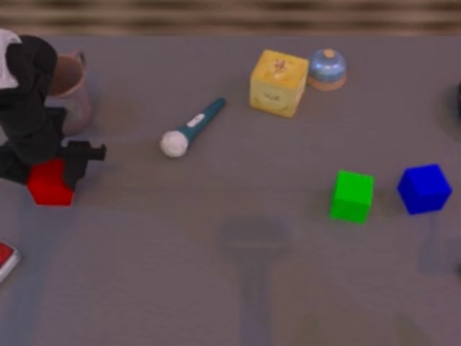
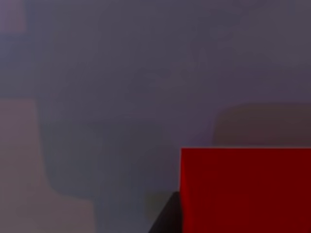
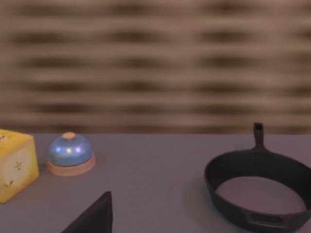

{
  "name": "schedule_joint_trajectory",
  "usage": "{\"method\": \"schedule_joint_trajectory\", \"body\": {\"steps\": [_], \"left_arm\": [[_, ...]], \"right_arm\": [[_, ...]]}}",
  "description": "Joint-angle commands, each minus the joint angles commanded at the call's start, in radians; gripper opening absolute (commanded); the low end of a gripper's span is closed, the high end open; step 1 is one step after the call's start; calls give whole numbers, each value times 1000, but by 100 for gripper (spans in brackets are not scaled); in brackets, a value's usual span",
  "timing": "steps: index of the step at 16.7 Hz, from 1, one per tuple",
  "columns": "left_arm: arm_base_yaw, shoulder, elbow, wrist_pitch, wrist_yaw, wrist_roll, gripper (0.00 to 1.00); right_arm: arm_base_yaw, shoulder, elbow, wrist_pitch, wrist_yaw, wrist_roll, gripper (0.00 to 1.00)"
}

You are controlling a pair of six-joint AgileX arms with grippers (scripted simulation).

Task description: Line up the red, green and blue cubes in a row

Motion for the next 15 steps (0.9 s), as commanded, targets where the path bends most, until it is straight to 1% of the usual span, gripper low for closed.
{"method": "schedule_joint_trajectory", "body": {"steps": [6,9,15], "left_arm": [[0,0,0,0,0,0,0],[1,-31,22,-26,0,1,0],[19,-112,133,-228,-1,-2,0]], "right_arm": [[0,0,0,0,0,0,100],[0,0,0,0,0,0,100],[0,0,0,0,0,0,100]]}}
